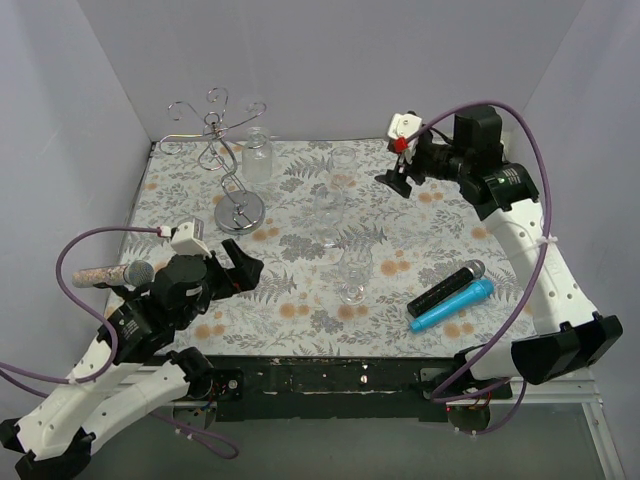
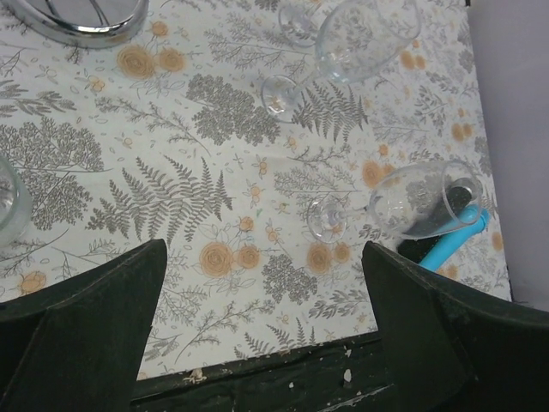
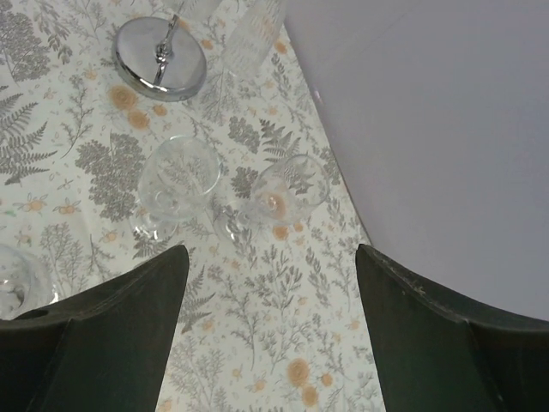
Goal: Place the wine glass upside down on the wine glass rack
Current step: Pick up the wine glass at the center of the board.
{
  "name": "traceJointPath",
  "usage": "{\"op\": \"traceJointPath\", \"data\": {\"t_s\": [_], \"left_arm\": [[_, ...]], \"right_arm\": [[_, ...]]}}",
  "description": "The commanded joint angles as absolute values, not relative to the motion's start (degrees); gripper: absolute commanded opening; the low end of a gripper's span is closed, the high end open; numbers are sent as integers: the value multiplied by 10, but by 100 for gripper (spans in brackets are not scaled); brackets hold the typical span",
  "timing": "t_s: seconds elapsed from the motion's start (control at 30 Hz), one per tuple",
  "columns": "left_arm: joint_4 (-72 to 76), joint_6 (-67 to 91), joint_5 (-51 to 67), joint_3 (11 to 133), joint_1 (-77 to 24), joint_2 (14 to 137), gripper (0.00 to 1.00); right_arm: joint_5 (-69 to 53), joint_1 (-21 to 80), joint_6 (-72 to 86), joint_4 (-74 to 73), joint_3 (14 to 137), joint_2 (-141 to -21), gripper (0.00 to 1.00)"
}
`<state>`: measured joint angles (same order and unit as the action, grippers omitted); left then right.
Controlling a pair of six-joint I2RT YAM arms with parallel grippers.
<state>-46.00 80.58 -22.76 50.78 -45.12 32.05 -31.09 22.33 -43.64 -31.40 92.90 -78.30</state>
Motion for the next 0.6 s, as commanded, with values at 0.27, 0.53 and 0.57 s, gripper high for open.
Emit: {"op": "traceJointPath", "data": {"t_s": [0.27,0.53,0.57], "left_arm": [[-557,882,-260,541,-452,371,98],[-614,915,-306,563,-452,431,98],[-618,923,-315,562,-452,437,98]], "right_arm": [[-453,108,-374,-349,806,-697,82],[-527,86,-318,-283,672,-650,79],[-534,80,-319,-284,662,-646,79]]}}
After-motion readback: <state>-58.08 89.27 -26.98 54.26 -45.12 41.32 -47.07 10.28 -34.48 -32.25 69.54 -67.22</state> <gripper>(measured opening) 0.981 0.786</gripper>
